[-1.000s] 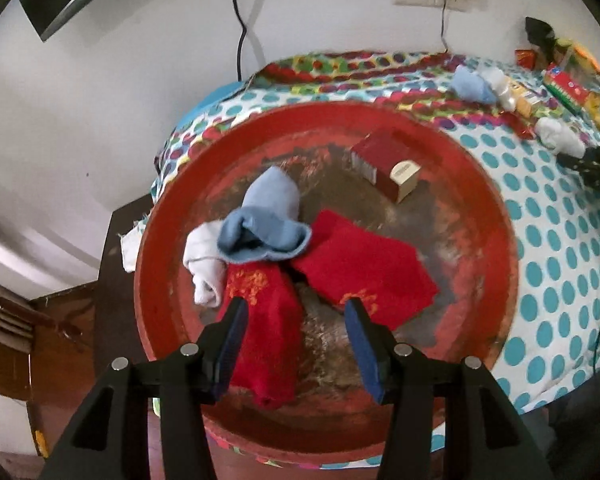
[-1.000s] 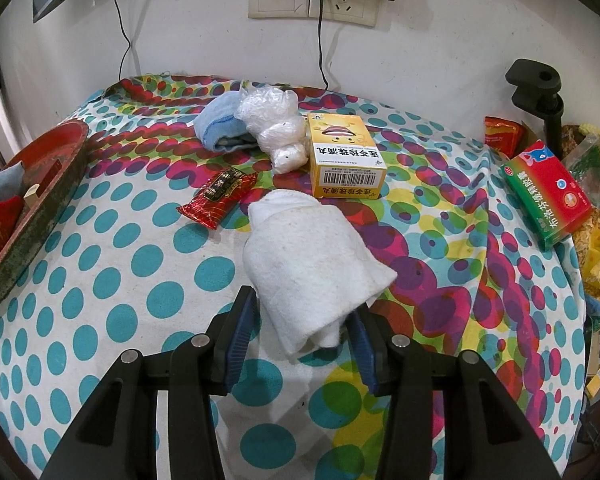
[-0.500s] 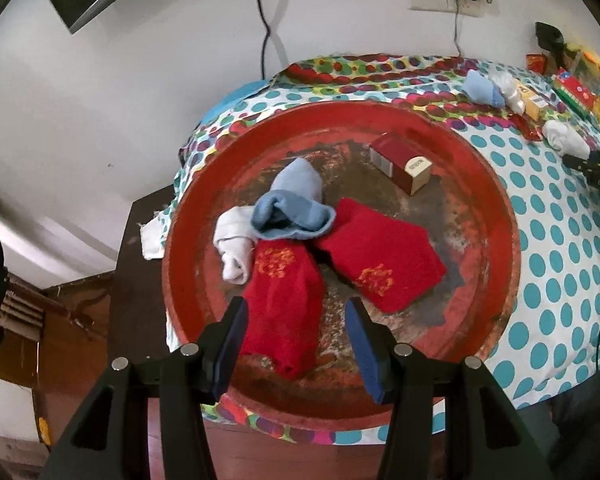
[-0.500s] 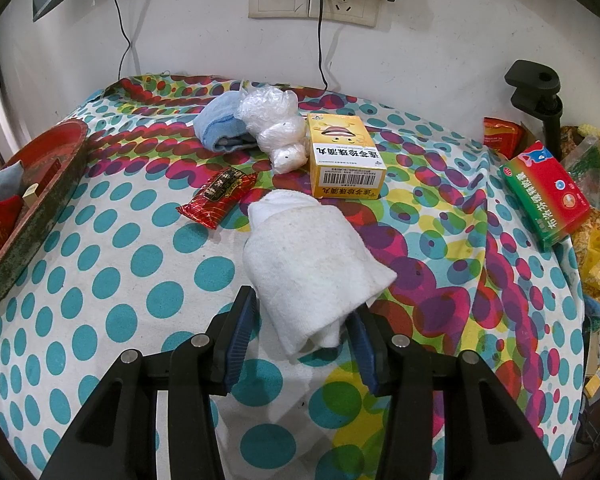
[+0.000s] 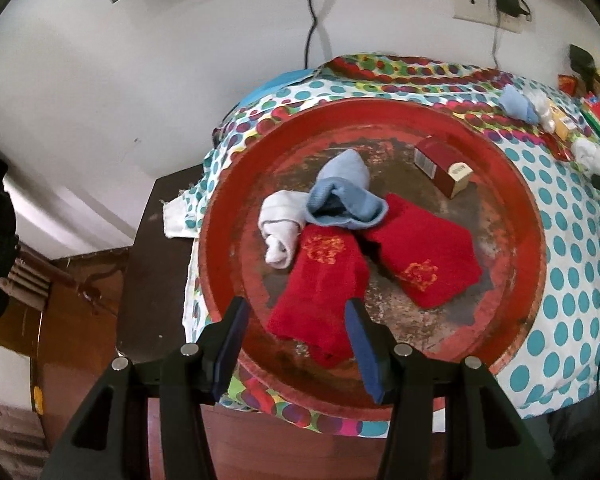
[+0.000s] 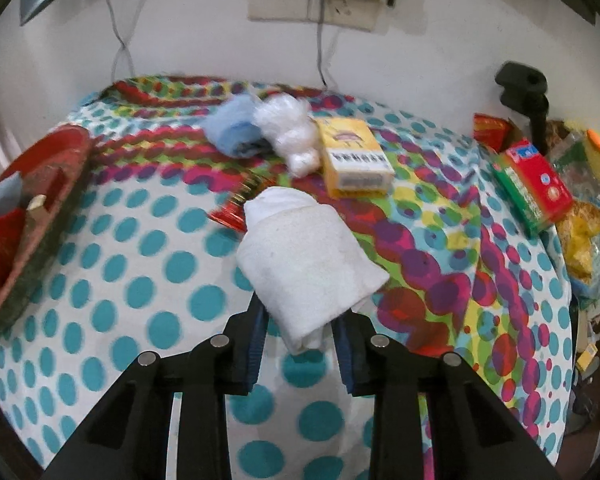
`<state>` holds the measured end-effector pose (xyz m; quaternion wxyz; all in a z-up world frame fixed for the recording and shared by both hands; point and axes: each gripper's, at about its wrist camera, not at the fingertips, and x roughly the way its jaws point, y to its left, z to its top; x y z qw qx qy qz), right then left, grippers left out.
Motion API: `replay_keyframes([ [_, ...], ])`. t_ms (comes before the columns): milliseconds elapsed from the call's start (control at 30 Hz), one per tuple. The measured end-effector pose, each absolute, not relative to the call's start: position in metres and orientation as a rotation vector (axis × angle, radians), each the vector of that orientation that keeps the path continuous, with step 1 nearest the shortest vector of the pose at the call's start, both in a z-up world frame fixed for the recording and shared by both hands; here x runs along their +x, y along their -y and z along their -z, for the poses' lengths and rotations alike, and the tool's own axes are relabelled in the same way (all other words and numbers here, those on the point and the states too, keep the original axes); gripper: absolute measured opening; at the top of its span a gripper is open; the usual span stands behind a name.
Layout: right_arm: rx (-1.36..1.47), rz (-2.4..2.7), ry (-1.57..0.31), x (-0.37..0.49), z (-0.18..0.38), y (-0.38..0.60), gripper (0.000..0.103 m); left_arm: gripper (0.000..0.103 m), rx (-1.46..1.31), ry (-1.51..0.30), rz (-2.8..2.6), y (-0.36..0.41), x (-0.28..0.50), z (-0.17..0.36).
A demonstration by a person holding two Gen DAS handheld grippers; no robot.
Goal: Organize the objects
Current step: 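Carry the white cloth in the right tool over the red tray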
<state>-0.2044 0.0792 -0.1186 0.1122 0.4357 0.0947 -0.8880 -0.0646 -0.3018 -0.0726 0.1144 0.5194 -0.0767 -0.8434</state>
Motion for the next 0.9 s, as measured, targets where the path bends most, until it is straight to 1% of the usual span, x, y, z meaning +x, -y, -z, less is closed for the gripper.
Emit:
replay_keyframes([
  [200, 1.233, 2.592, -0.278, -0.193, 0.106, -0.057, 0.029, 0.052, 1.504, 0.112, 2.400, 0.315, -0.068, 0.071],
  [400, 1.202, 2.552, -0.245, -0.186, 0.096, -0.034, 0.029, 0.052, 1.504, 0.102, 2.393, 0.314, -0.068, 0.069],
  [900, 1.110, 2.380, -0.283, -0.162, 0.073, 0.054, 0.029, 0.052, 1.509, 0.083, 2.366, 0.319, -0.068, 0.069],
])
